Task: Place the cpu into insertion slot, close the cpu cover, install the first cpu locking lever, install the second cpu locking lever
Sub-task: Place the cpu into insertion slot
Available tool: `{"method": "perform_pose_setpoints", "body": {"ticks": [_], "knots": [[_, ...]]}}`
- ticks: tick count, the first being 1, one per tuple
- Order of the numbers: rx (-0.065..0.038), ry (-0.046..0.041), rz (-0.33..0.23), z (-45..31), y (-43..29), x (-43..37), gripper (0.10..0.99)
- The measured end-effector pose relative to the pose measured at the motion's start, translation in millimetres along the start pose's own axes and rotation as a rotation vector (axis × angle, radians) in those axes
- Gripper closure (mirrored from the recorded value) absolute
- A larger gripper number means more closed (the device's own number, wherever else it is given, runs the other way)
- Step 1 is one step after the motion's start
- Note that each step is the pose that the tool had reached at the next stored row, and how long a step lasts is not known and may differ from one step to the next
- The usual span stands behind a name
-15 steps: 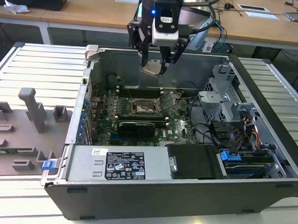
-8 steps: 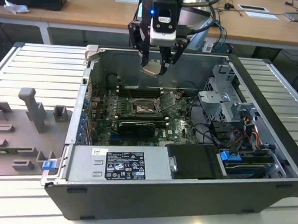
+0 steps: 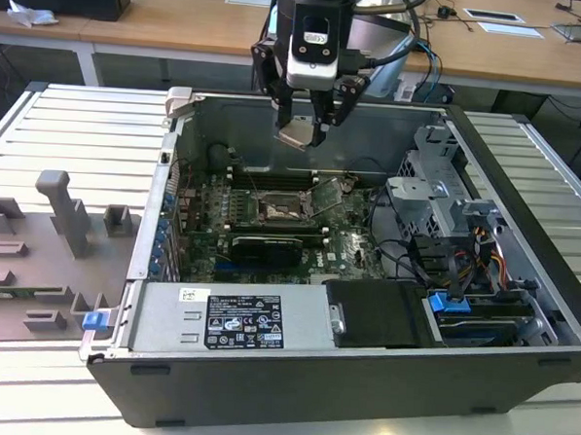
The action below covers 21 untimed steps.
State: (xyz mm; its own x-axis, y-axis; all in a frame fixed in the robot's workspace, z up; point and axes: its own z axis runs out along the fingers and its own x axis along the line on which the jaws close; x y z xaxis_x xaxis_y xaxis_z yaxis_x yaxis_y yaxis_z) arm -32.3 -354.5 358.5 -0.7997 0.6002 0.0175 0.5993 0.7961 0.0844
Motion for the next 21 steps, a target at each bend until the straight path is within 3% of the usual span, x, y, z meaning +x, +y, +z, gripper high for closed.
{"method": "perform_pose_setpoints", "body": {"ticks": [21], "knots": [[-0.001,-0.0159,0.171,0.7,-0.1,0.0,0.545]]}}
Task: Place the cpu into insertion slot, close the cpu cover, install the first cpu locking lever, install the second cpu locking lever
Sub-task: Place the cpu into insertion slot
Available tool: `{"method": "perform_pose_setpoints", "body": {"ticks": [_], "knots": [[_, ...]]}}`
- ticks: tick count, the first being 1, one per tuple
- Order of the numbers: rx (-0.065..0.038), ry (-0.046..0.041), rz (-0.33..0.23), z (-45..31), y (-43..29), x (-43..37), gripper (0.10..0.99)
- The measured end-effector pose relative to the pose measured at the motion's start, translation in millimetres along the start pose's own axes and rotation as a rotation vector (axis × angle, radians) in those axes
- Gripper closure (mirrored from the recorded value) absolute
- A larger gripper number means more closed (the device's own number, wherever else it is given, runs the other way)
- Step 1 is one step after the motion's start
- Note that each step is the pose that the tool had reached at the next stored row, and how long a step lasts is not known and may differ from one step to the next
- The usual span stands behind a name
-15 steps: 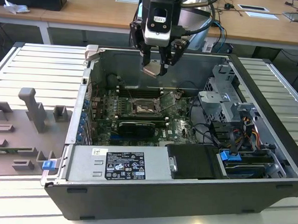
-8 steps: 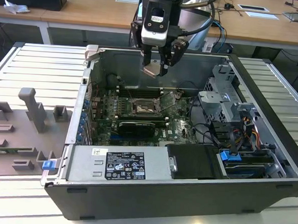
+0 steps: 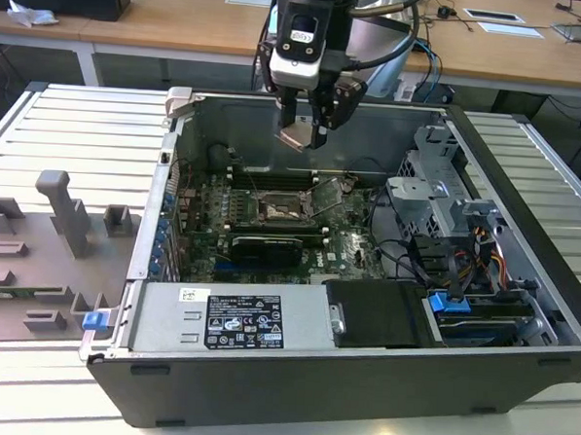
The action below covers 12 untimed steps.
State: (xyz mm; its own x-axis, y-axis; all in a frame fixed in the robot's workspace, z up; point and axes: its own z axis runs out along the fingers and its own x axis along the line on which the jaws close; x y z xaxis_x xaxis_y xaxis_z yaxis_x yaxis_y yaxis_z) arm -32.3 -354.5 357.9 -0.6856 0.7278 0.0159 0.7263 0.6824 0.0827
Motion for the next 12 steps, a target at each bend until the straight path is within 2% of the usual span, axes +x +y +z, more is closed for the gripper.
{"method": "perform_pose_setpoints", "body": {"ticks": [12], "knots": [[-0.001,-0.0087,0.098,0.4,0.0,0.0,0.545]]}}
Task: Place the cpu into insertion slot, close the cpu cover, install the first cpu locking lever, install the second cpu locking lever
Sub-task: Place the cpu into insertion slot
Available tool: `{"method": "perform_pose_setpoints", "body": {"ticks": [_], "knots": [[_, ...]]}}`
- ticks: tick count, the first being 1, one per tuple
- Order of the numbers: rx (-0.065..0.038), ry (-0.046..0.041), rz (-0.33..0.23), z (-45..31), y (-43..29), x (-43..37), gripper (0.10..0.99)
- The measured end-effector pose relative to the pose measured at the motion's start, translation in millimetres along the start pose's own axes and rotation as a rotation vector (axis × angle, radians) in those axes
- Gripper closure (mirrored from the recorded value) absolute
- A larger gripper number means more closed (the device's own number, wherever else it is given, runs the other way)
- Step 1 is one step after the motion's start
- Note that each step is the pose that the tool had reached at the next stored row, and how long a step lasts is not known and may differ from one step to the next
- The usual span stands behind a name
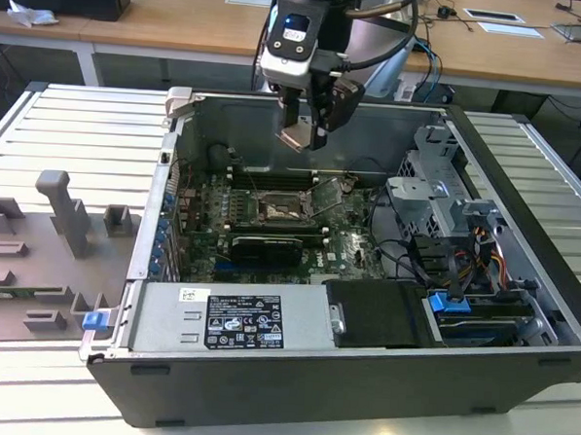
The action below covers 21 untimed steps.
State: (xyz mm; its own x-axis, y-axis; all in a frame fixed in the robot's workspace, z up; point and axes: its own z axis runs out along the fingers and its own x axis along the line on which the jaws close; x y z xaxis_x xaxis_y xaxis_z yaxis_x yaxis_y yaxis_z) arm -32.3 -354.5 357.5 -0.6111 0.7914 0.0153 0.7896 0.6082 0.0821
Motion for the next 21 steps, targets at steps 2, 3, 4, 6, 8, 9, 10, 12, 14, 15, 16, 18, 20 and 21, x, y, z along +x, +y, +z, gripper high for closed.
{"method": "perform_pose_setpoints", "body": {"ticks": [2,3,4,6,8,9,10,12,14,15,16,18,20,21], "knots": [[0.000,-0.0021,0.023,0.1,0.0,0.0,0.545],[0.000,-0.0027,0.029,0.1,0.0,0.0,0.545],[0.000,-0.0036,0.039,0.2,0.0,0.0,0.545],[0.000,-0.0053,0.057,0.2,0.0,0.0,0.545],[-0.001,-0.0075,0.082,0.3,0.0,0.0,0.545],[-0.001,-0.0092,0.099,0.4,0.0,0.0,0.545],[-0.001,-0.0100,0.107,0.4,0.0,0.0,0.545],[-0.001,-0.0126,0.129,0.5,0.0,0.0,0.545],[-0.001,-0.0140,0.145,0.6,-0.1,0.0,0.545],[-0.001,-0.0146,0.152,0.6,-0.1,0.0,0.545],[-0.001,-0.0165,0.176,0.9,-0.1,0.0,0.545],[-0.002,-0.0200,0.218,1.4,-0.1,0.0,0.545],[-0.002,-0.0215,0.236,1.7,-0.2,0.0,0.545],[-0.002,-0.0218,0.241,1.9,-0.1,0.0,0.545]]}}
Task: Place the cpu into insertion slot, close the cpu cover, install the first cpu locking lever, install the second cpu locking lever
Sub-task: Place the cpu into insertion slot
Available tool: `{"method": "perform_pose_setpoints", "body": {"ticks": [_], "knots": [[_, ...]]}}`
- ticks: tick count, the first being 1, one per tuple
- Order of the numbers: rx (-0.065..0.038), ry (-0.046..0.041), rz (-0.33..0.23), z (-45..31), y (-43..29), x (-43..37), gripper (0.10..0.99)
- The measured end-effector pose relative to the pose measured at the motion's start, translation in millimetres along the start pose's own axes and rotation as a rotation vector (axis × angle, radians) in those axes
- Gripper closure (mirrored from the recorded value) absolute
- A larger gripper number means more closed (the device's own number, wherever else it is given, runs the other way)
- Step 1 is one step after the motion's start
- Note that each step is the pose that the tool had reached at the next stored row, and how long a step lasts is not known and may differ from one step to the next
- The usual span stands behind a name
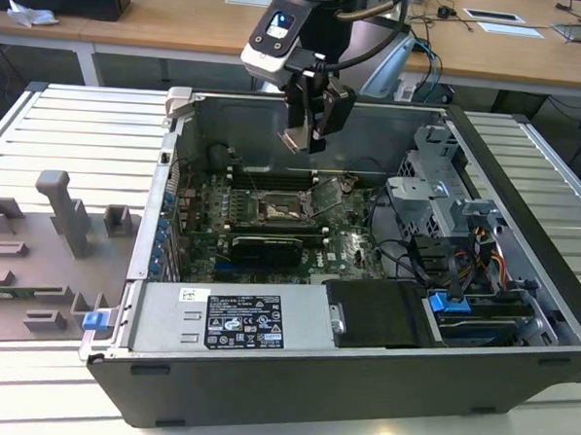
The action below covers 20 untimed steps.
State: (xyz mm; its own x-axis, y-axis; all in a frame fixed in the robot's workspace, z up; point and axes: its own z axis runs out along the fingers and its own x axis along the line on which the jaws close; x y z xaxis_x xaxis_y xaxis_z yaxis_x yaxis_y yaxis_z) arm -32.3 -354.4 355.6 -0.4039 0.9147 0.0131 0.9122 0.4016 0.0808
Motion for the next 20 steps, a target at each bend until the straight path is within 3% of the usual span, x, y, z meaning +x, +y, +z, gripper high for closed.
{"method": "perform_pose_setpoints", "body": {"ticks": [20], "knots": [[-0.001,-0.0088,0.108,2.0,-0.2,0.0,0.545]]}}
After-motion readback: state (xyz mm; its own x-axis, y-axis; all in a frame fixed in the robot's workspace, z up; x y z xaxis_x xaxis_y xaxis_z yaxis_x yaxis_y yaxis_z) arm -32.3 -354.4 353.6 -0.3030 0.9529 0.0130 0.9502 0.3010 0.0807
